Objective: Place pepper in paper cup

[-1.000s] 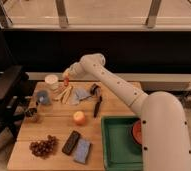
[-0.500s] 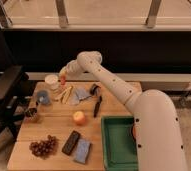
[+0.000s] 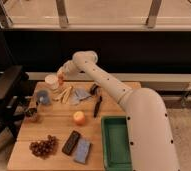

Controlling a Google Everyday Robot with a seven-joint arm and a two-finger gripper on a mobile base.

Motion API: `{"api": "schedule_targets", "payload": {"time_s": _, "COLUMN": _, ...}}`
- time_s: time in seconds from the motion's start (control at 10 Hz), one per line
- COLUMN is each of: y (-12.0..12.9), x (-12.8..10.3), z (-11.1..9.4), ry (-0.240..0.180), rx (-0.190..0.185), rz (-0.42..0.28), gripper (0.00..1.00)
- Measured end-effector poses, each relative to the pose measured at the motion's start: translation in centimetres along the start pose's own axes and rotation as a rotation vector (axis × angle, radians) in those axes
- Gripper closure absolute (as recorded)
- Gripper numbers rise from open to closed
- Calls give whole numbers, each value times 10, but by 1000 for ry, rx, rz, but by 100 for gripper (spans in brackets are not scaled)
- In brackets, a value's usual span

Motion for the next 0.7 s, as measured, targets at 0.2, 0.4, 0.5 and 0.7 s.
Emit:
{"api": "schedule_targets", "payload": {"time_s": 0.2, "y": -6, "x": 8, "z": 8, "ry": -8, "rx": 0, "rz": -13, "gripper": 100}}
{"api": "schedule_targets", "payload": {"time_s": 0.4, "y": -14, "x": 14, "z": 23, "ry": -34, "rx": 6, "rz": -23, "gripper": 97}}
{"api": "schedule_targets", "payload": {"time_s": 0.5, "y": -18, "x": 14, "z": 32, "ry": -51, "rx": 10, "rz": -28, "gripper": 88}}
{"api": "schedule_targets", "payload": {"time_s": 0.7, "y": -13, "x": 19, "z": 47, "ry": -76, "rx": 12, "rz": -21, "gripper": 66}}
